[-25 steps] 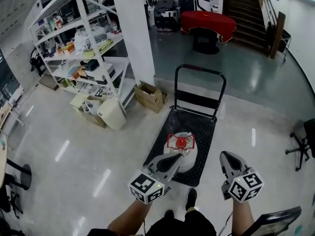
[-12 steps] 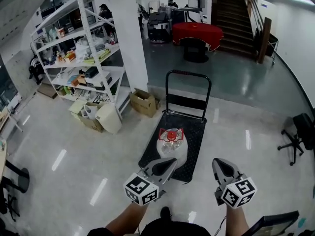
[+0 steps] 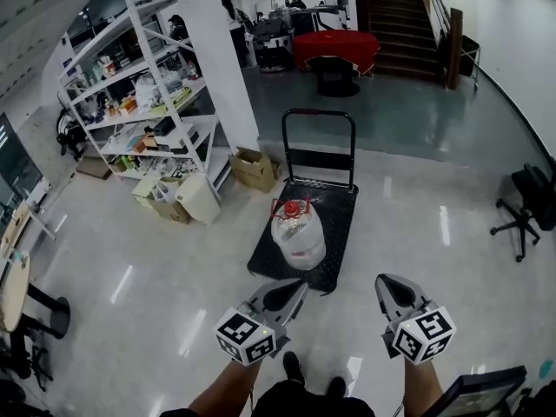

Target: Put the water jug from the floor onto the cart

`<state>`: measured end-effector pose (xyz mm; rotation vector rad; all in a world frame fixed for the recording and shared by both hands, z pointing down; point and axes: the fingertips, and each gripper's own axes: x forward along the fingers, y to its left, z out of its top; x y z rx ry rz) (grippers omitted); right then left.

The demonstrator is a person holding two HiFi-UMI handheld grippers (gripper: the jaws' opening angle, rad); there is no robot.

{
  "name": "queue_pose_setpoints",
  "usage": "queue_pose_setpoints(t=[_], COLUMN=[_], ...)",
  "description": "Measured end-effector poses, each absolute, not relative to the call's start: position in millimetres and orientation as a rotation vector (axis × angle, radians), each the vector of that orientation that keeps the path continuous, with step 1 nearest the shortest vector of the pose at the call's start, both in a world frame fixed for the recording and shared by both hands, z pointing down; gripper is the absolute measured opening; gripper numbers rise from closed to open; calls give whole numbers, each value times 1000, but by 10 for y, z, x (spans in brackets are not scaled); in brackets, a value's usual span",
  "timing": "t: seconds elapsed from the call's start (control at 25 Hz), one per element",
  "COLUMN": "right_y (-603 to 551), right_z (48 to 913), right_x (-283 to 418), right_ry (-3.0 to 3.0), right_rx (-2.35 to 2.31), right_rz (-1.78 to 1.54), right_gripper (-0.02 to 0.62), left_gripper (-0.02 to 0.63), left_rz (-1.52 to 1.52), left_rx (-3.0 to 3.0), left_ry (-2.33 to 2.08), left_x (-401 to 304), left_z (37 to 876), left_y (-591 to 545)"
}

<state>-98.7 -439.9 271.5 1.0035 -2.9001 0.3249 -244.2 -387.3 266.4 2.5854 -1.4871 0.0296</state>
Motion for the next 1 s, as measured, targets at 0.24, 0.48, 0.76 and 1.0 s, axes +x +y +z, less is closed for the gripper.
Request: queue_pose_setpoints(t=[0.24, 0.48, 0.76, 1.0], right_y=[-3737, -2795, -1779, -978], right_z=[2582, 2604, 2726, 2603], right_x=[-925, -913, -1067, -770], right_ry=[-2917, -2873, -2809, -2789], right_rx=[1018, 1094, 1184, 1237], right_rz=[295, 294, 365, 309], right_gripper=[3, 3, 3, 3], left_gripper=[2, 2, 2, 2], left_rz=[63, 36, 49, 31], left_rx=[2596, 2646, 2657, 2661], left_ry=[-1466, -1388, -1314, -1330], left_x=[-2318, -2293, -2559, -2432], left_z=[2619, 2648, 2790, 2741], left_y=[-3220, -2322, -1378, -663])
